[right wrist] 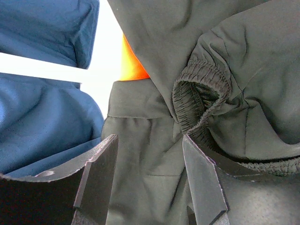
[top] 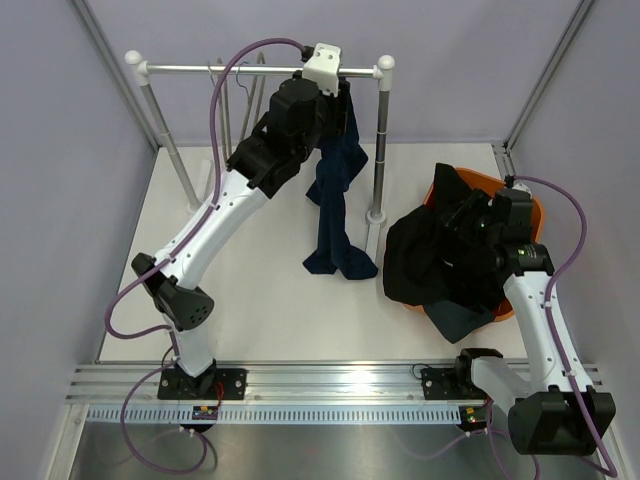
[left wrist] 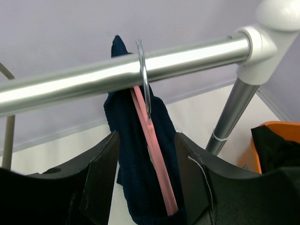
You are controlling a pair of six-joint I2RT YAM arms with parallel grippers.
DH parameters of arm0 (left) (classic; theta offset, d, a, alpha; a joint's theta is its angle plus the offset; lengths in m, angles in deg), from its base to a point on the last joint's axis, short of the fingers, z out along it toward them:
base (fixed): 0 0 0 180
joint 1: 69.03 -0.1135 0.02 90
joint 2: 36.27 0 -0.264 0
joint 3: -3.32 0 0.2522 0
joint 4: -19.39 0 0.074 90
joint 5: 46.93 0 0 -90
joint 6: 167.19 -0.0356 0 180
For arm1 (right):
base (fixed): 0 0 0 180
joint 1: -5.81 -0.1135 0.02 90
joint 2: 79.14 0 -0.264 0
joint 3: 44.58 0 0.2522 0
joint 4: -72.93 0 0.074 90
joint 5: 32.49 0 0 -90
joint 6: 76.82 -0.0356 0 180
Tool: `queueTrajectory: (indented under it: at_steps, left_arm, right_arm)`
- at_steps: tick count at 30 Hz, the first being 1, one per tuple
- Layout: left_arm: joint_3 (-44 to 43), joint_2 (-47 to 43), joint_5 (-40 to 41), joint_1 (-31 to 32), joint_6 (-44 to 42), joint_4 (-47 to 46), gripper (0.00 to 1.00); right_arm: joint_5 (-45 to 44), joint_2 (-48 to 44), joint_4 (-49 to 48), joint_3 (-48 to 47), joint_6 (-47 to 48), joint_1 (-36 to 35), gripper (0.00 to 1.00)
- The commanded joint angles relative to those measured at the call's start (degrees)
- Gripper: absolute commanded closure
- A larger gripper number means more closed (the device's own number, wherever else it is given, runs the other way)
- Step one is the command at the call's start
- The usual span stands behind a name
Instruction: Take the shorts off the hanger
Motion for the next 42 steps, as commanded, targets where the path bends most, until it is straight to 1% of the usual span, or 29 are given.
queueTrajectory:
  at_steps: [1, 5, 18, 27, 33, 42]
  left_arm:
    - [-5.18, 2.04, 3.84, 0.14, -2.52, -5.04, 0.45]
    - [-7.21, 4.07, 3.13, 0.06, -2.52, -4.42, 0.44]
    - [-7.65, 6.36, 2.69, -0.3, -2.08, -4.77, 0.45]
    - [-7.83, 7.24, 1.9, -0.74, -1.29, -3.98, 0.48]
    - [-7.74, 7.59, 1.81, -0.91, -1.29, -3.8, 0.54]
    - [-7.65, 7.86, 1.46, -1.09, -1.56, -3.1, 0.58]
  right_arm:
    - [0.95, -1.23, -1.02, 0.56, 1.09, -0.34, 0.34]
    - [1.04, -0.96, -1.19, 0.91, 1.01, -0.42, 0.34]
    - [1.31, -1.05, -1.28, 1.09, 1.09, -0.34, 0.34]
    - [1.04, -1.05, -1.19, 1.18, 1.09, -0.34, 0.33]
    - [1.13, -0.79, -1.46, 1.27, 1.09, -0.42, 0.33]
    - [1.22, -0.61, -1.72, 1.44, 1.01, -0.42, 0.33]
